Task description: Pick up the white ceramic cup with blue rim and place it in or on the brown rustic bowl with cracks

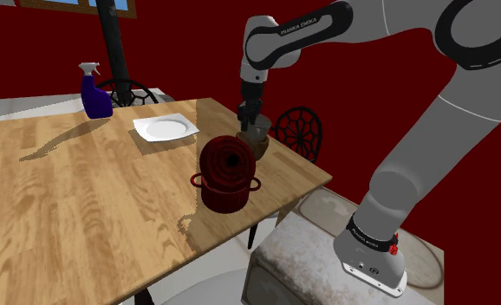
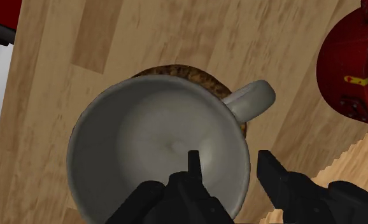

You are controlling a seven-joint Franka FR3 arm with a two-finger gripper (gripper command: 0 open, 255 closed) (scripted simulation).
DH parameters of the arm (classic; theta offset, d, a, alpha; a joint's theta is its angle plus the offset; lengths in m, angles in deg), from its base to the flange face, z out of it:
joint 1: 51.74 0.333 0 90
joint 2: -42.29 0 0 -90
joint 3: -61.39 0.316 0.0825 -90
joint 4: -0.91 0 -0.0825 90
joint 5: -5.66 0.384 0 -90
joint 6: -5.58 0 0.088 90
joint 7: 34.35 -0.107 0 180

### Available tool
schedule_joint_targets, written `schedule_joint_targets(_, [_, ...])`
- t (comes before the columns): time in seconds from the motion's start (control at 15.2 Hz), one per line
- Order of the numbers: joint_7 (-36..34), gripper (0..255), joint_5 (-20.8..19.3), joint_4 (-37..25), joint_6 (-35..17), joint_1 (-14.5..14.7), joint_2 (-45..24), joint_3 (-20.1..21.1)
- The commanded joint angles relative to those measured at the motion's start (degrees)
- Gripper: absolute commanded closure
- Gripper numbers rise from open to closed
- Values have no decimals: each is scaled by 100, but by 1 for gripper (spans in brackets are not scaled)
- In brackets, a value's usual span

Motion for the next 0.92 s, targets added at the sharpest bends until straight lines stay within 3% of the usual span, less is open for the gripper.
schedule_joint_targets(0.0, [0,0,0,0,-1,0,1,0])
schedule_joint_targets(0.26, [0,0,0,-1,0,0,0,0])
schedule_joint_targets(0.53, [9,0,1,-589,734,-17,147,-32])
schedule_joint_targets(0.86, [9,0,1,-589,734,-17,147,-32])
